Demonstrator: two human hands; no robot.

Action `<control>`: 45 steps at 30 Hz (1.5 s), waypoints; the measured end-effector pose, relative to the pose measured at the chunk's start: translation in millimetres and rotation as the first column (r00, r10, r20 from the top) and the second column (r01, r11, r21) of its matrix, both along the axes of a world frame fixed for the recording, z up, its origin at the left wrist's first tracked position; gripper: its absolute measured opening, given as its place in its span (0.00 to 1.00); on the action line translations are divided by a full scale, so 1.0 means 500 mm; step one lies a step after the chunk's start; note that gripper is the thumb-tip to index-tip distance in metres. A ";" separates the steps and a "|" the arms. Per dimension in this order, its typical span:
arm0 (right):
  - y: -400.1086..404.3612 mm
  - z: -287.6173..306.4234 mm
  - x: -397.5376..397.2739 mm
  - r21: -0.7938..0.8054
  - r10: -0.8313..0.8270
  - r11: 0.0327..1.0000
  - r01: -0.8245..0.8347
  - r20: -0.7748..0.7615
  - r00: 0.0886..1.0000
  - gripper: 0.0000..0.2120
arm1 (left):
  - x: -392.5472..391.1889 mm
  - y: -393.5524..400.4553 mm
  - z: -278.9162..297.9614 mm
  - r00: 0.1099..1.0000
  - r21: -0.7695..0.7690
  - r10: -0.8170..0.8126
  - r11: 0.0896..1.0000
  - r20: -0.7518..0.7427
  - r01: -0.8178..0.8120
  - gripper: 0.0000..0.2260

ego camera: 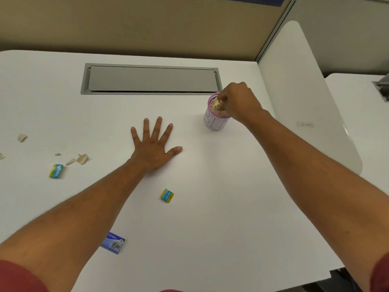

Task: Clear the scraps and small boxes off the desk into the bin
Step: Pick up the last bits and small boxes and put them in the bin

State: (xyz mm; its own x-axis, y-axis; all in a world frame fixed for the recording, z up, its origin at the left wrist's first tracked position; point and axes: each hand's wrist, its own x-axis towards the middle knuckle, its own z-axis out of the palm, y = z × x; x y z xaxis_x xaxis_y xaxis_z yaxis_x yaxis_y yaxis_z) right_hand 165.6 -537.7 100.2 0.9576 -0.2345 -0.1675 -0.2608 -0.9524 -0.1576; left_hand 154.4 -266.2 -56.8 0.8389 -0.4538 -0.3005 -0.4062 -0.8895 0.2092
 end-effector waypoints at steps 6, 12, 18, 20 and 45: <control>0.036 0.032 -0.050 0.157 -0.144 0.982 0.105 0.257 0.956 0.13 | 0.008 0.029 0.048 0.991 -0.218 0.002 0.976 -0.130 -0.030 0.36; 0.197 -0.023 -0.092 0.394 -0.078 0.919 -0.036 0.271 0.959 0.07 | -0.038 0.183 0.096 0.990 -0.568 0.065 0.813 -0.124 -0.124 0.28; 0.416 -0.129 -0.113 0.484 0.079 0.869 -0.100 0.063 0.995 0.14 | -0.102 0.389 0.111 0.891 -0.615 0.441 0.733 0.107 -0.290 0.10; 0.488 -0.157 -0.112 0.521 0.125 0.846 -0.110 0.008 0.992 0.18 | -0.106 0.462 0.116 0.773 -0.581 0.629 0.662 0.088 -0.473 0.10; 0.878 -0.237 0.060 0.625 0.189 0.753 -0.204 0.091 0.978 0.23 | 0.024 0.678 0.069 0.736 -0.569 0.648 0.536 -0.195 -0.623 0.26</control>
